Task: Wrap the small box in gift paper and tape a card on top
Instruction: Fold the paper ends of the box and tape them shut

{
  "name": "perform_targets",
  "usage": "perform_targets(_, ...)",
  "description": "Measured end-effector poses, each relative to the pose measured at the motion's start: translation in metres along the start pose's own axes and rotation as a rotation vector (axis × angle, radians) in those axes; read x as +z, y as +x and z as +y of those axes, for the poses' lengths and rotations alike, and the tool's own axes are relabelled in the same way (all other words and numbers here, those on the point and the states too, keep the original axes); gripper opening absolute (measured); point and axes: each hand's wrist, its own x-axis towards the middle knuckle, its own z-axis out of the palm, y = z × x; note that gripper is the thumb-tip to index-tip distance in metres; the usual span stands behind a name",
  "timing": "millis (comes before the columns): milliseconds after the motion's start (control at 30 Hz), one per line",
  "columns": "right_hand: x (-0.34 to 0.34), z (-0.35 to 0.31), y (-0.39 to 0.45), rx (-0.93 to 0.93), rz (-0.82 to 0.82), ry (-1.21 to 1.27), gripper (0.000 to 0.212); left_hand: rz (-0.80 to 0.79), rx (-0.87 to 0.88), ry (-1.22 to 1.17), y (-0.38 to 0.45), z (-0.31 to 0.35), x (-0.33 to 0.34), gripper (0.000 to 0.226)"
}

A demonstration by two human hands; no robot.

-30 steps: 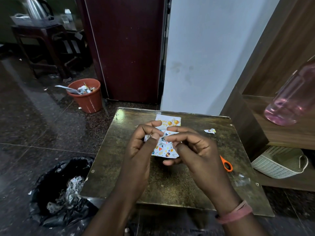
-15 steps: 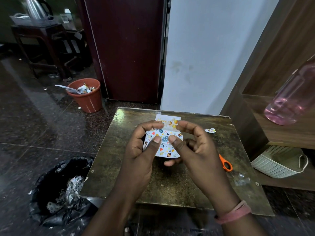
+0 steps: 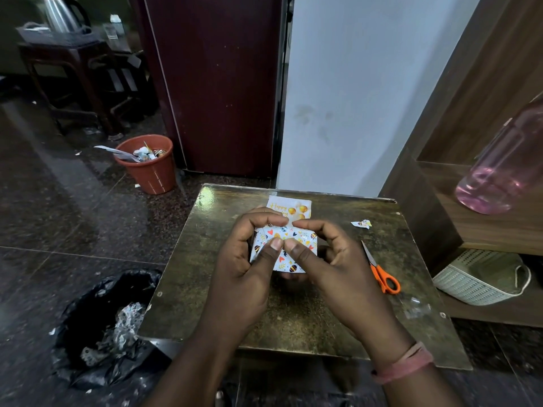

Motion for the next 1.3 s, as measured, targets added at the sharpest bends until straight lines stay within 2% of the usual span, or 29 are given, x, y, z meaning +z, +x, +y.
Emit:
perform_targets(233, -0.006, 0.004, 0.003, 0.002, -0.092, 0.022, 0.027, -0.032, -0.006, -0.008, 0.000, -0.001, -0.001, 0.025)
perform_targets(467, -0.010, 0.011, 0.007, -0.042, -0.069, -0.014, 0.025, -0.101, 0.032, 0.063, 0.000, -0.003, 0.001, 0.033)
perform_targets(833, -0.005, 0.006, 0.004, -0.087, -0.050, -0.036, 0.022, -0.110, 0.053, 0.151, 0.000, -0.006, -0.003, 0.040)
perform_targets(900, -0.005, 0.005, 0.004, -0.133, -0.027, -0.081, 0.023, -0.112, 0.018, 0.024, 0.001, -0.009, -0.001, 0.055)
perform_targets(967, -0.005, 0.007, 0.004, -0.190, -0.031, -0.130, 0.026, -0.063, -0.100, -0.239, 0.002, -0.008, 0.002, 0.072)
perform_targets(1067, -0.006, 0.012, 0.005, -0.237, -0.060, -0.115, 0.028, 0.042, -0.303, -0.570, 0.006, -0.005, 0.004, 0.072)
perform_targets(1167, -0.007, 0.013, 0.005, -0.293, -0.119, -0.157, 0.025, 0.071, -0.403, -0.612, 0.009, -0.010, 0.001, 0.073)
perform_targets(1300, -0.009, 0.008, 0.004, -0.333, -0.142, -0.208, 0.012, 0.101, -0.405, -0.472, 0.009, -0.014, -0.003, 0.086)
